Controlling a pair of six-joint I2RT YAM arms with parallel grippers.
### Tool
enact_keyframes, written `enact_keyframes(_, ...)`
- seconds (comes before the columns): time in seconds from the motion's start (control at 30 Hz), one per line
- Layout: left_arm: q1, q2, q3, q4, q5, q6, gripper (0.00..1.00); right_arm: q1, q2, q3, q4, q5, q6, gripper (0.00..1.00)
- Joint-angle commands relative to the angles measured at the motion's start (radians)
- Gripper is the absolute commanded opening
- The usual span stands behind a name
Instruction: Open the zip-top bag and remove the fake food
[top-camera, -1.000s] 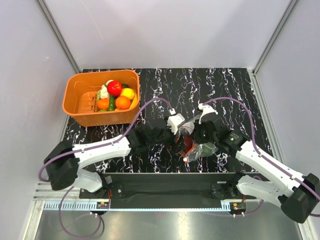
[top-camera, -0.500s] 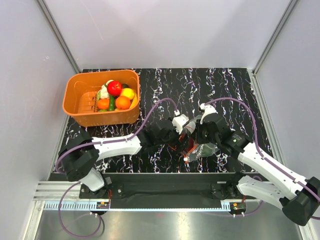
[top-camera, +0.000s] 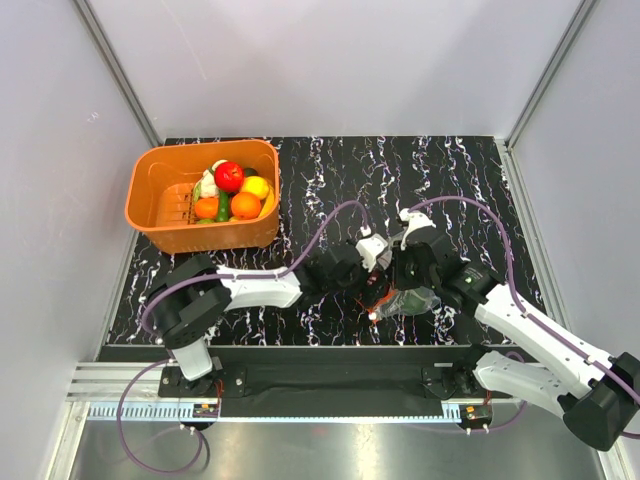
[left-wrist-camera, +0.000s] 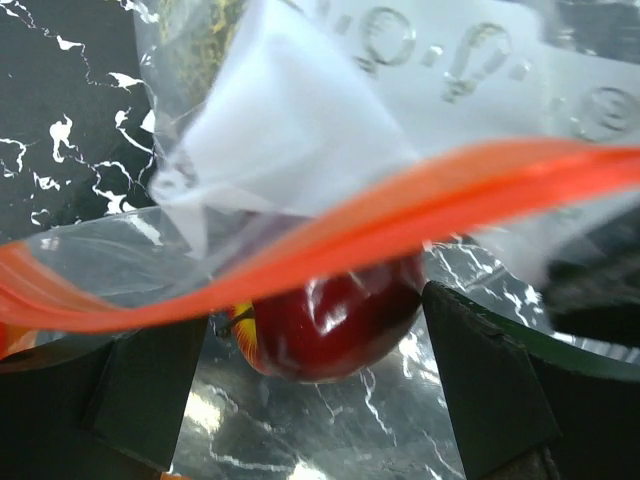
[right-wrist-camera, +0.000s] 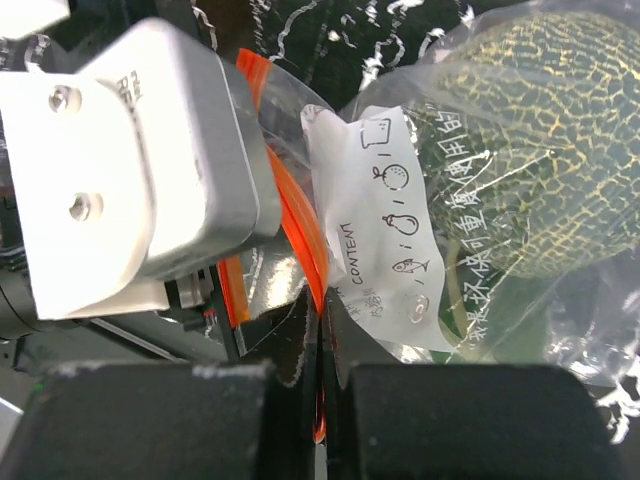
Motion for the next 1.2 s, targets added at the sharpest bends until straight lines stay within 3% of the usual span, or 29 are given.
enact_keyframes(0.0,-0.013,0.037,0.056,0.054,-0.057,0.016,0.91,-0.003,-0.011,0.024,0.033,-0.022,0.000,0.00)
enact_keyframes(0.1,-0.016,0.051,0.061,0.053,-0.078,0.018,0.79,-0.003,-0.017,0.020,0.034,-0.022,0.001,0.00)
enact_keyframes(0.13,-0.016,0.057,0.061,0.056,-0.081,0.018,0.66,-0.003,-0.016,0.018,0.037,-0.023,0.001,0.00)
enact_keyframes(0.27,-0.019,0.054,0.057,0.059,-0.075,0.021,0.42,-0.004,-0.011,0.014,0.043,-0.025,0.003,0.00)
enact_keyframes(0.43,-0.021,-0.009,0.030,0.057,-0.055,0.023,0.29,-0.004,-0.007,0.009,0.046,-0.019,0.003,0.00)
enact_keyframes(0.97,-0.019,-0.318,-0.046,-0.122,-0.019,0.003,0.26,-0.004,0.009,-0.005,0.056,-0.008,0.004,0.00)
enact_keyframes(1.17,-0.004,-0.484,-0.069,-0.281,-0.051,-0.002,0.26,-0.006,0.004,-0.008,0.054,-0.008,0.003,0.00)
